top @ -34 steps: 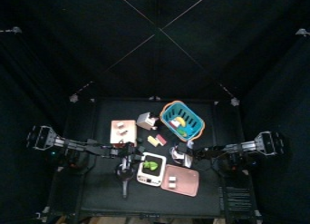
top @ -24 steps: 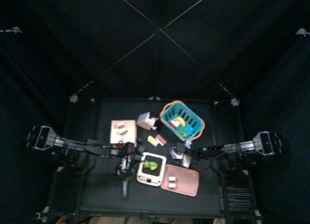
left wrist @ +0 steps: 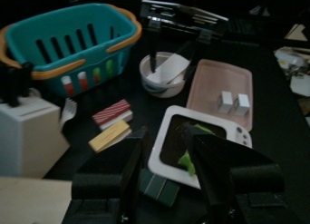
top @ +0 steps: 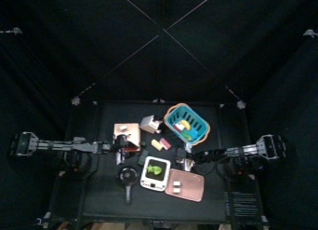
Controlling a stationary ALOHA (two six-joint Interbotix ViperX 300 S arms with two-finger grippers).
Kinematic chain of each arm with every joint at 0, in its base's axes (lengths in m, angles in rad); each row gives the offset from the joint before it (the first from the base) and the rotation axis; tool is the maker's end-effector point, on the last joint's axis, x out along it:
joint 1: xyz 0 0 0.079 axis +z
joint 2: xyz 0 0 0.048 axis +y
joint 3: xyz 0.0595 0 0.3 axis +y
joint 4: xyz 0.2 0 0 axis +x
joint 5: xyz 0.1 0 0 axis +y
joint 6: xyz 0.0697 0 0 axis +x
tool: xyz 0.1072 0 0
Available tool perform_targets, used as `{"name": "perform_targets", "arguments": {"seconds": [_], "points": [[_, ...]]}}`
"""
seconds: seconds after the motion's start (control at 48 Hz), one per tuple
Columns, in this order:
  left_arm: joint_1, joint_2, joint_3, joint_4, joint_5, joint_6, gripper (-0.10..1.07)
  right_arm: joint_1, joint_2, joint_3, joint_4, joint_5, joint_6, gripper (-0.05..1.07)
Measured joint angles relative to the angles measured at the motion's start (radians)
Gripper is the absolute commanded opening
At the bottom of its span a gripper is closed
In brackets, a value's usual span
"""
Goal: Grab sushi piece off drawer
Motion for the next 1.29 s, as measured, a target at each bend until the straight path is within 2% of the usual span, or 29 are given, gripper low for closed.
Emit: {"name": "perform_targets", "arguments": {"seconds": [0.146, 0.229, 0.333, 0.458, 0.792, 1.062, 1.292], "points": [[0.041, -0.098, -0.003, 0.054, 0.196, -0.006, 0.80, -0.006, 0.026, -0.029, -0.040, -0.003, 0.000, 0.95], [0.066, -0.109, -0.003, 0.055, 0.290, -0.009, 0.83, -0.006, 0.054, -0.041, -0.041, -0.006, 0.000, 0.95], [0.083, -0.107, -0.002, 0.064, 0.357, -0.006, 0.88, -0.006, 0.094, -0.054, -0.041, -0.008, 0.000, 0.95], [0.114, -0.112, 0.018, 0.106, 0.370, -0.006, 0.93, -0.006, 0.124, -0.071, -0.044, -0.006, 0.000, 0.95], [0.259, -0.110, 0.081, 0.187, 0.370, -0.006, 0.93, -0.005, 0.133, -0.075, -0.048, -0.002, 0.000, 0.95], [0.281, -0.118, 0.114, 0.193, 0.350, -0.006, 0.93, -0.005, 0.133, -0.084, -0.052, 0.000, 0.000, 0.95], [0.319, -0.172, 0.115, 0.238, 0.331, -0.011, 0.93, -0.006, 0.115, -0.144, -0.063, 0.000, 0.000, 0.95]]}}
